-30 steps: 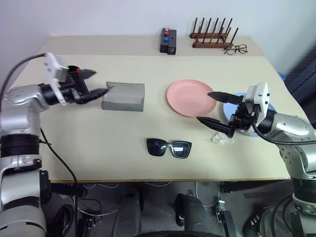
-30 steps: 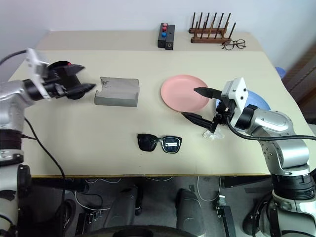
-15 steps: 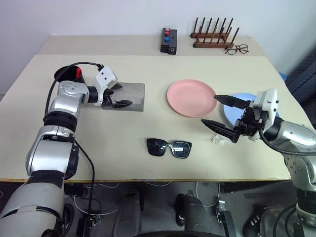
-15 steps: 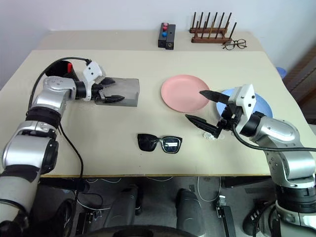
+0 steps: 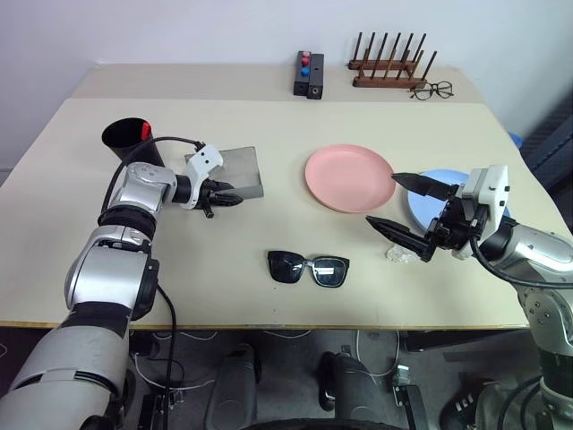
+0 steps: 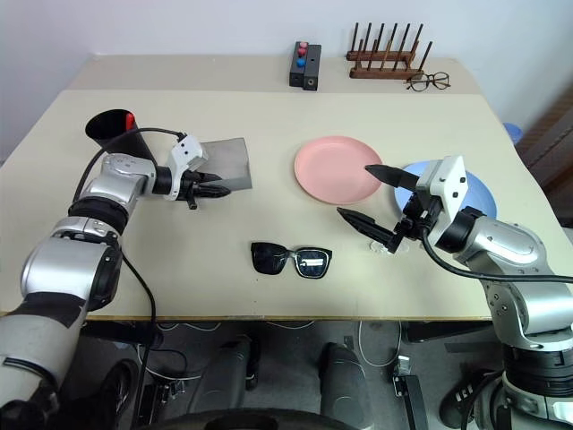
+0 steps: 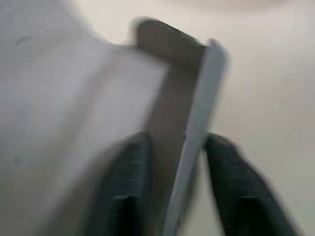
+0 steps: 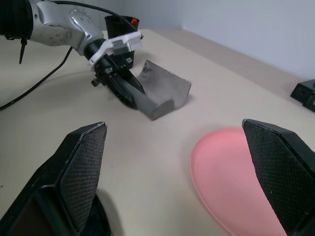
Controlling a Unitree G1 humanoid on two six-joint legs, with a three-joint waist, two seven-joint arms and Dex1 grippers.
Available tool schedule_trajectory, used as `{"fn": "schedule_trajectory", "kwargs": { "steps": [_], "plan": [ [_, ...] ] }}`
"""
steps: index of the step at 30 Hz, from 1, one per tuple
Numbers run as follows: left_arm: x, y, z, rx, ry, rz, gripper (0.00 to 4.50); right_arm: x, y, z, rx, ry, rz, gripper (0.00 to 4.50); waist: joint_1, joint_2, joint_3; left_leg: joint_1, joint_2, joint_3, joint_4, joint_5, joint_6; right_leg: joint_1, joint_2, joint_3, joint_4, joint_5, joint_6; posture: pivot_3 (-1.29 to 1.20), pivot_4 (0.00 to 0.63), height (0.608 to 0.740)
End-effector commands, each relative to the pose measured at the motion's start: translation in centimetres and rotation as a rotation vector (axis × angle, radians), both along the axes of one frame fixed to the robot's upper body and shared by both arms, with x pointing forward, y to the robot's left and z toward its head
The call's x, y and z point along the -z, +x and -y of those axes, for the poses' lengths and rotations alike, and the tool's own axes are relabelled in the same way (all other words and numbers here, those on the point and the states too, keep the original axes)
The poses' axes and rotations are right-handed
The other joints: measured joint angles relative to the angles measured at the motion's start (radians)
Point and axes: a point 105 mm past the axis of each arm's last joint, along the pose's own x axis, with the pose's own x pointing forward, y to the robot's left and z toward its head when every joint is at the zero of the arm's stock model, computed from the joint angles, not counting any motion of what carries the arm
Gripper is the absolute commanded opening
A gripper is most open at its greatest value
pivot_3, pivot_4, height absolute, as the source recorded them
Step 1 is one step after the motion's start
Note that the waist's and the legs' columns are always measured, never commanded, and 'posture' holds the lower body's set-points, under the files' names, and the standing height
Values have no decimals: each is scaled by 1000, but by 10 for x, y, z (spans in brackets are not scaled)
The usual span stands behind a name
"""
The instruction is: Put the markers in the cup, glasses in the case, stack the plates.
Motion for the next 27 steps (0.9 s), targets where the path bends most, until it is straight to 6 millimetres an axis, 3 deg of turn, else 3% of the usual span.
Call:
{"fn": "schedule_trajectory", "kwargs": {
  "steps": [1,9,12,18,21,27],
  "plan": [
    [-11,2,-1,12,-1,37,67,-12,-4,-1,-8,0,50,4500,-1,0,0,0,0,0,0,0,0,0,0,0,0,0,0,0,150,740],
    [-22,-9,3,101,-79,-32,67,-9,-3,-3,-16,4,47,4500,-1,0,0,0,0,0,-1,0,0,0,0,0,0,0,0,0,150,740],
    [-28,-23,6,194,-136,-143,67,-10,-2,-3,-16,4,49,4500,-1,0,0,0,0,0,0,0,0,0,0,0,0,0,0,0,150,740],
    [-34,-46,-9,268,-48,-234,67,-10,-3,-3,-17,10,47,4500,-7,0,0,0,0,0,-1,0,0,-1,0,0,0,0,-1,0,150,740],
    [-35,-66,-13,316,0,-254,67,-10,-2,-2,-13,12,47,4500,-10,0,0,0,0,0,-1,0,0,-1,0,0,0,0,-1,0,150,740],
    [-26,-127,-8,458,60,-338,67,-10,-1,-2,-13,13,54,4500,-8,1,1,-1,1,-1,-1,0,0,-1,0,0,0,-1,-1,0,150,740]
  ]
}}
